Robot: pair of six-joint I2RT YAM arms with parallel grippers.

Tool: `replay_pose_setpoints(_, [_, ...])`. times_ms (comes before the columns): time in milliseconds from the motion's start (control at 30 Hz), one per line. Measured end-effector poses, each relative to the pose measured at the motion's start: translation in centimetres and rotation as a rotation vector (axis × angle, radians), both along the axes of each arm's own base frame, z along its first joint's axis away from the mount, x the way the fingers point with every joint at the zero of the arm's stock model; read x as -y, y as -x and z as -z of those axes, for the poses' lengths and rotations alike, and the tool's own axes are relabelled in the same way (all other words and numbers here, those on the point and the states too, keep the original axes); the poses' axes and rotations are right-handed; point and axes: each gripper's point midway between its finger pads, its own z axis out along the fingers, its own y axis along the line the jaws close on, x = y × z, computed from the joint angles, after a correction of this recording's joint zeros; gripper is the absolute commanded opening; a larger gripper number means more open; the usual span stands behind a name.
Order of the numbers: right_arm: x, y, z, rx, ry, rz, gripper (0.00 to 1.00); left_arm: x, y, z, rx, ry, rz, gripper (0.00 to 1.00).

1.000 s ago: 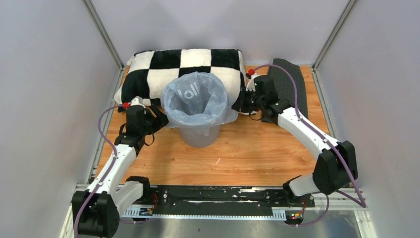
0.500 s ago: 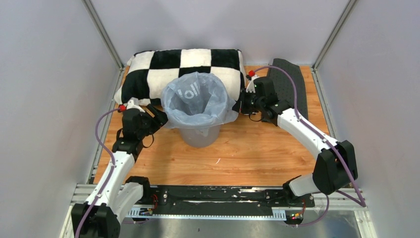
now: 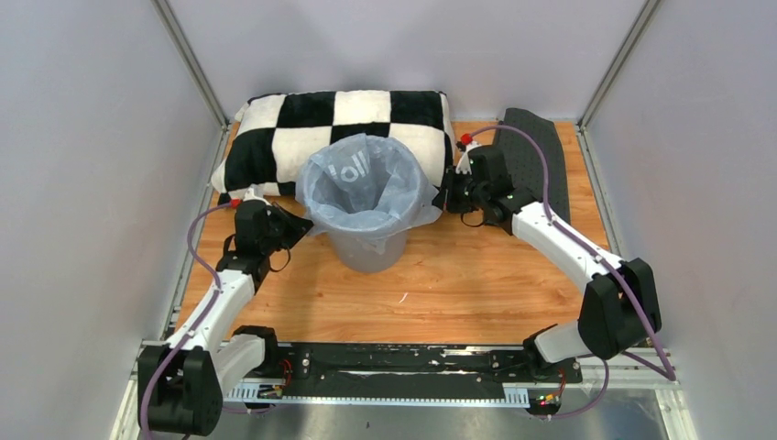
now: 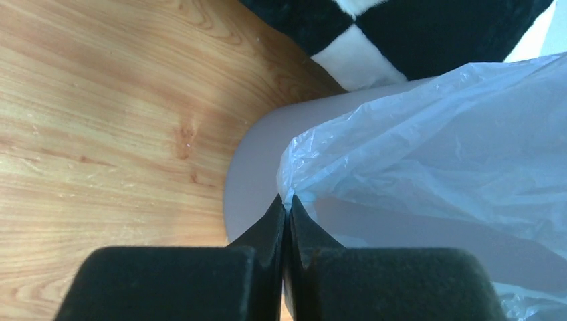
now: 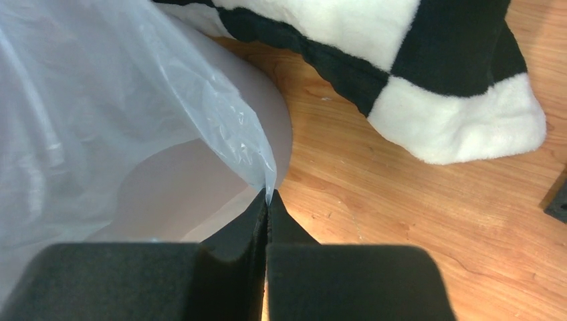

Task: Put the trash bags into the trash bin

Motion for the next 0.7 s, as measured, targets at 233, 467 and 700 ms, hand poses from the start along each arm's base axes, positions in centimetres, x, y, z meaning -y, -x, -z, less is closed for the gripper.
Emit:
replay_pose_setpoints(233, [1.2, 0.2, 4.3, -0.057, 0.068, 0.047, 0.00, -1.4, -0.9, 1.7, -0.027, -0.079, -0.049, 0.00])
replay_pose_setpoints(467, [2.4, 0.5, 10.2, -0.163, 0.165, 0.087, 0.00, -3.6, -0.4, 6.4, -0.170, -0.225, -0.083, 0.00])
replay_pose_setpoints(700, [3.2, -0.3, 12.1, -0.170, 0.216, 0.131, 0.00, -5.4, 0.0, 8.4, -0.230, -0.335, -0.115, 0.00])
